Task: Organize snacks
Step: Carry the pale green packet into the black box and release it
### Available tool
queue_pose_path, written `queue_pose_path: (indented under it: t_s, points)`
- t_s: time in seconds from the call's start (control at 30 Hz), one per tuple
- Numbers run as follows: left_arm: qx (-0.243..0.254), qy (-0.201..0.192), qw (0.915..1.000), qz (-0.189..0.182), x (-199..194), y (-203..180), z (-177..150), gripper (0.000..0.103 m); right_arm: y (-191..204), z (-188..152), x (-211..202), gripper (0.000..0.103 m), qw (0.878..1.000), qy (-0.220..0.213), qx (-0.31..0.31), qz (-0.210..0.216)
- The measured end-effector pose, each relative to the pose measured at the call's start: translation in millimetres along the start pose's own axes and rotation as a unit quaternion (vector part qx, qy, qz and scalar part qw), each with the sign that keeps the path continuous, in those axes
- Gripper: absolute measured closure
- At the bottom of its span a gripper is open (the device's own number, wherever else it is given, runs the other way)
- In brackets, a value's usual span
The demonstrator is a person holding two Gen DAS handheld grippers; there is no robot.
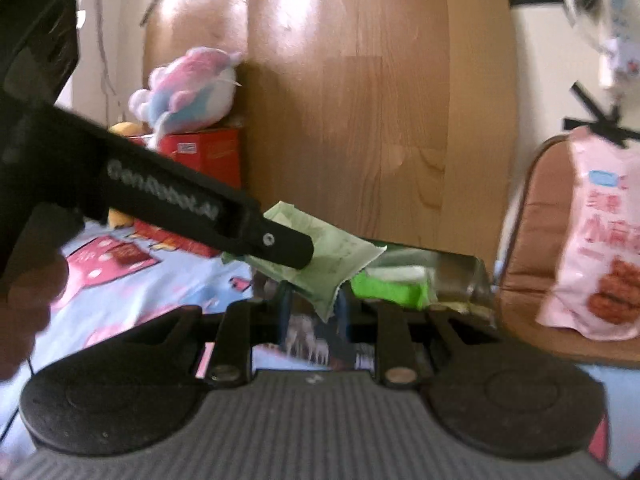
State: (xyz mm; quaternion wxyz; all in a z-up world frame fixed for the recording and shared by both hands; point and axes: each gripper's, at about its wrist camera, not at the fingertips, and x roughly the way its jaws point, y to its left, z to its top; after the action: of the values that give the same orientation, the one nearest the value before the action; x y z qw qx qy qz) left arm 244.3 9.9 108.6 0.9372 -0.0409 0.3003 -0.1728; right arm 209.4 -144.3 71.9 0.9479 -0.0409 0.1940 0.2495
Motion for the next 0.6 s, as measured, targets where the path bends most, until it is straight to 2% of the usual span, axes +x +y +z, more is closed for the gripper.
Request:
queue_pose_path:
  t_s: [0.13, 0.23, 0.3, 0.47, 0.6]
  points:
    - [-0.005, 0.023, 0.9992, 0.033, 40, 16, 7, 0.059, -2, 5, 42, 0.067, 1.000, 0.022, 0.010, -0.014]
    - [-0.004, 0.028, 0.9986, 0.044, 49, 21, 7, 0.059, -11, 1, 50, 0.065, 0.999, 0.030, 0.043, -0.009]
    - [-0.011, 0.023, 0.9989, 0.038, 40, 24, 4, 0.059, -15, 1, 40, 0.060, 0.998, 0.025, 0.060, -0.007]
    - [-0.039, 0.001, 0.9991, 0.016, 2, 33, -12, 0.058, -16, -10, -8, 0.058, 0.997, 0.004, 0.082, -0.005]
    - [-0.078, 0.009, 0.9969, 0.001, -30, 43, -49, 0.058, -16, -30, -36, 0.058, 0.989, 0.029, 0.136, 0.049]
